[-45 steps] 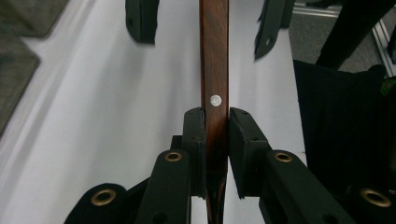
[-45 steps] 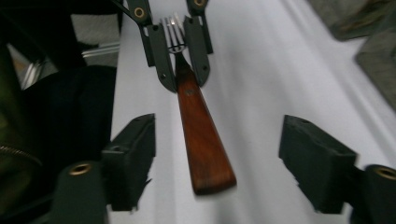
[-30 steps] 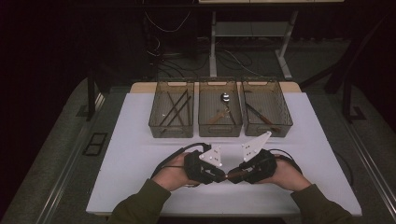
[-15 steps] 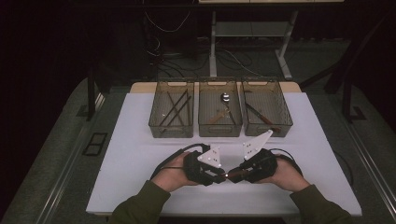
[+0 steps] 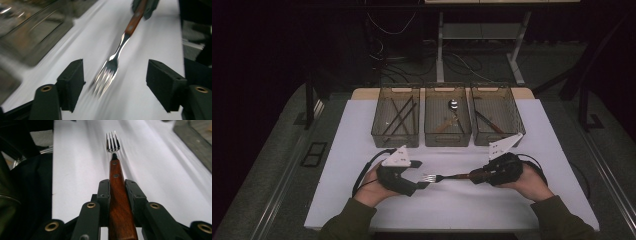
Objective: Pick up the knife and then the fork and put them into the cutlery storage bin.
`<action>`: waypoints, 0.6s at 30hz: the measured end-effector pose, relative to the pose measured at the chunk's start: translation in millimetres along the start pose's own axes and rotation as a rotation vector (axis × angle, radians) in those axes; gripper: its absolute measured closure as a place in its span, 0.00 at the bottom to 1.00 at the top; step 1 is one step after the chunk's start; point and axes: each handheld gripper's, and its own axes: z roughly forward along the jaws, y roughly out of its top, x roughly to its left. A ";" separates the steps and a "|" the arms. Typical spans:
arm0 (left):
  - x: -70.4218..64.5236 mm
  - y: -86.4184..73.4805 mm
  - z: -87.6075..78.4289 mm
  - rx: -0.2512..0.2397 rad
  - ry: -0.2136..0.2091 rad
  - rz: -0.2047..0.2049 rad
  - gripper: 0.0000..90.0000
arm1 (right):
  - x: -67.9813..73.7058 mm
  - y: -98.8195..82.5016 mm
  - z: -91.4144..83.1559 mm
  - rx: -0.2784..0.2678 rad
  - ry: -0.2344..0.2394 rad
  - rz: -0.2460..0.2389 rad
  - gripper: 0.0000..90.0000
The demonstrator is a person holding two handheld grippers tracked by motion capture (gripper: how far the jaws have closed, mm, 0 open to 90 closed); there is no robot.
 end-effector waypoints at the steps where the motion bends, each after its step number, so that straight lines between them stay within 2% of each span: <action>1: 1.6 -5.4 -2.7 -0.001 0.012 -0.014 0.30 | 0.8 -0.8 -1.2 -0.008 0.002 0.030 0.84; 8: 4.3 -39.5 -10.1 -0.003 0.121 -0.096 0.15 | -9.3 -10.1 -13.6 -0.039 -0.060 0.073 0.84; 11: 4.4 -45.9 -11.5 -0.003 0.156 -0.118 0.09 | -13.6 -12.9 -19.1 -0.057 -0.087 0.095 0.84; 13: 4.8 -50.4 -11.6 -0.010 0.169 -0.141 0.05 | -16.0 -14.3 -22.3 -0.066 -0.104 0.110 0.84; 18: 5.8 -59.2 -11.7 -0.018 0.178 -0.166 0.00 | -21.4 -15.6 -31.2 -0.094 -0.132 0.139 0.84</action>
